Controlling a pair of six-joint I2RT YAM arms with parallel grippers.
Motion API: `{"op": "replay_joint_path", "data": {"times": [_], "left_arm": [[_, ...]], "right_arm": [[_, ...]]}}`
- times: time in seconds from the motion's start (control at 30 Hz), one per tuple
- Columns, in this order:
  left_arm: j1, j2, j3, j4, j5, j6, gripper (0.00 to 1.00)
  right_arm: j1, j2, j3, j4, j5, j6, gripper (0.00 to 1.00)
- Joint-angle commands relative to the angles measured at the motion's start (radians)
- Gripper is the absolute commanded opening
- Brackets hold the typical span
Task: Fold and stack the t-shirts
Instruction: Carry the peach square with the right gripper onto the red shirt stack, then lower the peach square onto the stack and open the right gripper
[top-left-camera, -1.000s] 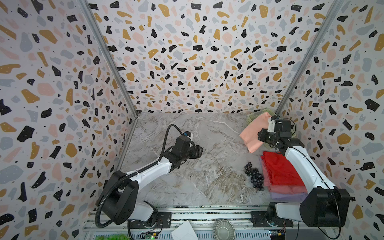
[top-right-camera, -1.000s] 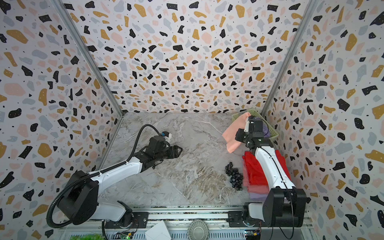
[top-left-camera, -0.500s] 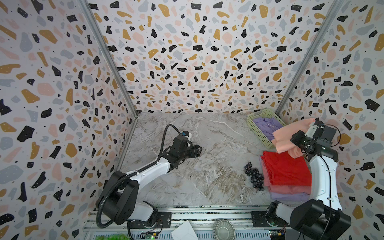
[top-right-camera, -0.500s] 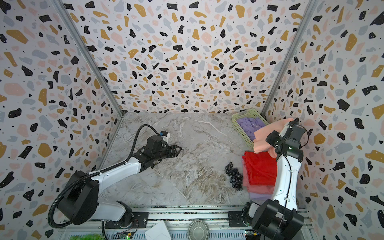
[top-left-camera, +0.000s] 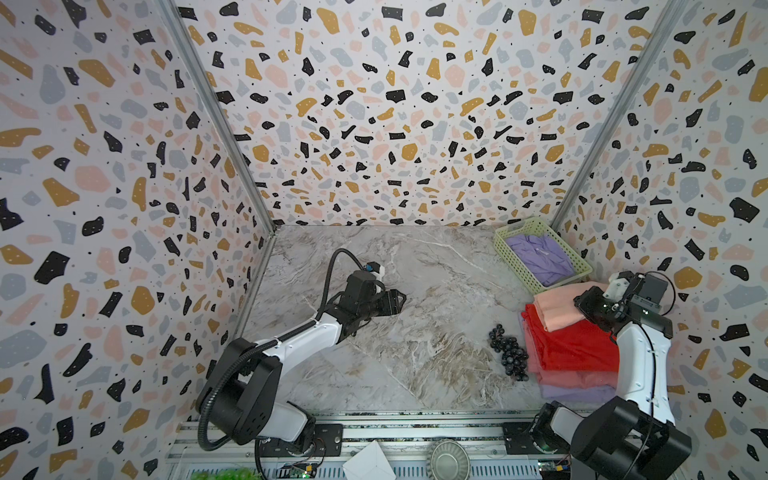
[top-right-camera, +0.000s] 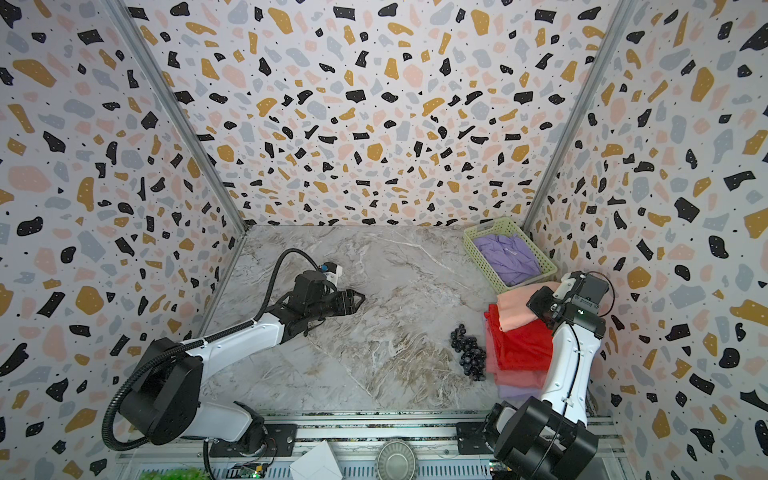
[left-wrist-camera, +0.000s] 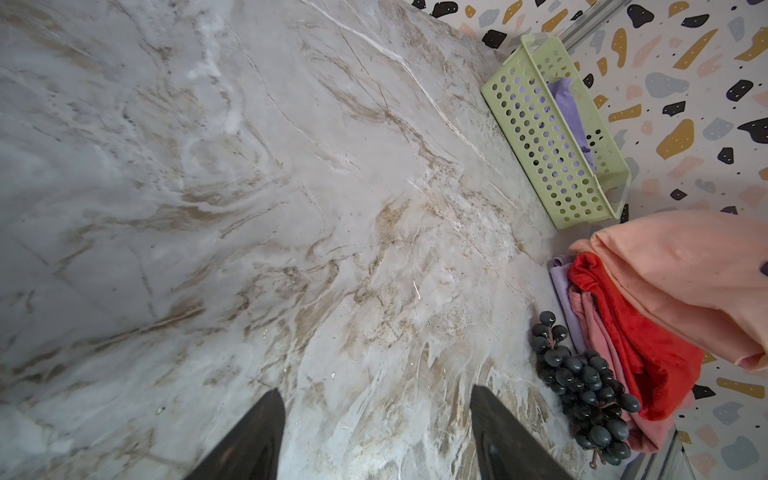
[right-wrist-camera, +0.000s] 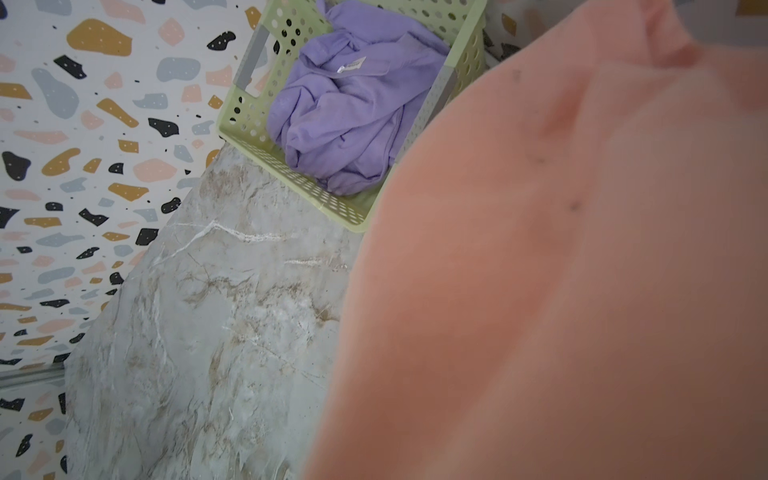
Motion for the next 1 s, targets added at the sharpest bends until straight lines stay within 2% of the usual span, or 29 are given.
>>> {"op": "replay_joint_path", "data": {"times": [0.0, 0.03, 0.1, 0.13, 0.17, 0.23, 0.33, 0.5, 0.6, 0.77, 0.9, 0.97], "left_arm": [[0.012, -0.016, -0.003, 0.045, 0.013, 0.012, 0.71], [0.011, -0.017, -0.004, 0.048, 0.018, 0.01, 0.71], [0.012, -0.021, -0.008, 0.05, 0.023, 0.009, 0.71], [0.011, -0.024, -0.012, 0.05, 0.021, 0.009, 0.71], [0.011, -0.027, -0.015, 0.049, 0.02, 0.009, 0.71], [0.012, -0.035, -0.021, 0.05, 0.014, 0.009, 0.71], [0.011, -0.041, -0.025, 0.054, 0.012, 0.003, 0.71], [0.011, -0.047, -0.022, 0.045, 0.007, 0.009, 0.71], [0.011, -0.044, -0.02, 0.044, 0.011, 0.009, 0.71], [0.011, -0.054, -0.008, 0.042, 0.033, 0.016, 0.71], [0.011, -0.084, 0.001, 0.031, 0.032, 0.032, 0.71], [0.011, -0.1, 0.004, 0.022, 0.022, 0.043, 0.71]], "right_arm": [[-0.003, -0.083, -0.057, -0.066, 0.067, 0.03, 0.58], [-0.015, -0.1, -0.075, -0.079, 0.117, 0.055, 0.67], [-0.046, -0.144, -0.084, -0.11, 0.173, 0.103, 0.76], [-0.063, -0.175, -0.076, -0.125, 0.201, 0.132, 0.83], [-0.071, -0.211, -0.063, -0.135, 0.24, 0.161, 1.0], [-0.073, -0.246, -0.018, -0.166, 0.326, 0.213, 0.99], [-0.072, -0.253, 0.042, -0.179, 0.352, 0.257, 0.99], [-0.069, -0.267, 0.162, -0.17, 0.336, 0.3, 0.99], [-0.051, -0.269, 0.203, -0.08, 0.258, 0.284, 0.99], [-0.036, -0.246, 0.043, 0.115, 0.199, 0.318, 0.97], [-0.035, -0.15, -0.086, 0.25, 0.092, 0.245, 0.93], [-0.033, -0.13, -0.154, 0.312, 0.075, 0.226, 0.91]]}}
